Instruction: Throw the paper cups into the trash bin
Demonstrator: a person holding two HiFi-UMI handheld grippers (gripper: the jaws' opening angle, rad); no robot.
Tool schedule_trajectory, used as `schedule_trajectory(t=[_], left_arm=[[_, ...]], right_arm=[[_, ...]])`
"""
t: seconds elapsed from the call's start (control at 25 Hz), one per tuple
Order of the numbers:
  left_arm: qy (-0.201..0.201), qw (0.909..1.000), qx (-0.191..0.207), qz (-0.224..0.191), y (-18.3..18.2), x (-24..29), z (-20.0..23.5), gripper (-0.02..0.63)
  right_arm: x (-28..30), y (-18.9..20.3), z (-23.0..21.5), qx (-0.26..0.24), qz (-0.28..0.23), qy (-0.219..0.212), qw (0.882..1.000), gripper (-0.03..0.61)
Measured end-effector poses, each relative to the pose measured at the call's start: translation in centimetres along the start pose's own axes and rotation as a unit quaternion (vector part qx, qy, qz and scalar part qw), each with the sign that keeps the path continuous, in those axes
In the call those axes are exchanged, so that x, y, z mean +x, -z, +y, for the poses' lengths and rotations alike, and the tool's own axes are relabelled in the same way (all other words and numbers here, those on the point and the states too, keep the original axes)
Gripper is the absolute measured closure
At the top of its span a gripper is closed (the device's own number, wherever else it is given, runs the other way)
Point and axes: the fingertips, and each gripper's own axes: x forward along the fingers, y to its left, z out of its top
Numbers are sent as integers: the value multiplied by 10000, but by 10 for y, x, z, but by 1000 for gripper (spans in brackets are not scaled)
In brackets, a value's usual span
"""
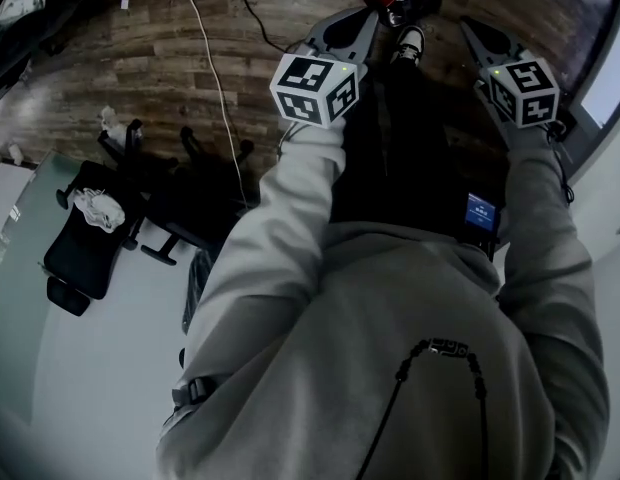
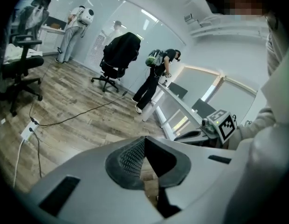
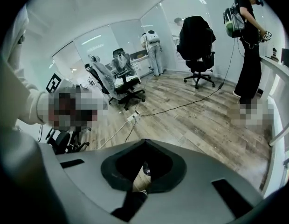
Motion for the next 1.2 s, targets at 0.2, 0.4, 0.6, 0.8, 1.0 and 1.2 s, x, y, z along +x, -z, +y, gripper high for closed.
schedule_trajectory(t=[0.2, 0.4, 0.6, 0.8, 1.0, 1.2], left_arm=[[-108, 9998, 37, -135, -6, -20, -16, 612], [-82, 9995, 185, -254, -24, -40, -40, 612], [101, 9974, 573, -423, -69, -57, -79, 612], [253, 9903, 1100, -814, -145, -86, -99, 612], [540, 9742, 1746, -1320, -238, -113, -149, 612], [731, 9587, 2102, -1769, -292, -153, -200, 612]], right_arm=[[-27, 0, 5, -5, -87, 19, 10000, 558], [-56, -13, 15, -55, -264, 41, 9996, 558], [-97, -58, 22, -245, -583, 124, 9979, 558], [-147, -126, 30, -478, -1057, 258, 9929, 558], [-217, -208, 22, -612, -1812, 483, 9803, 558], [-286, -285, 51, -827, -2706, 505, 9578, 558]])
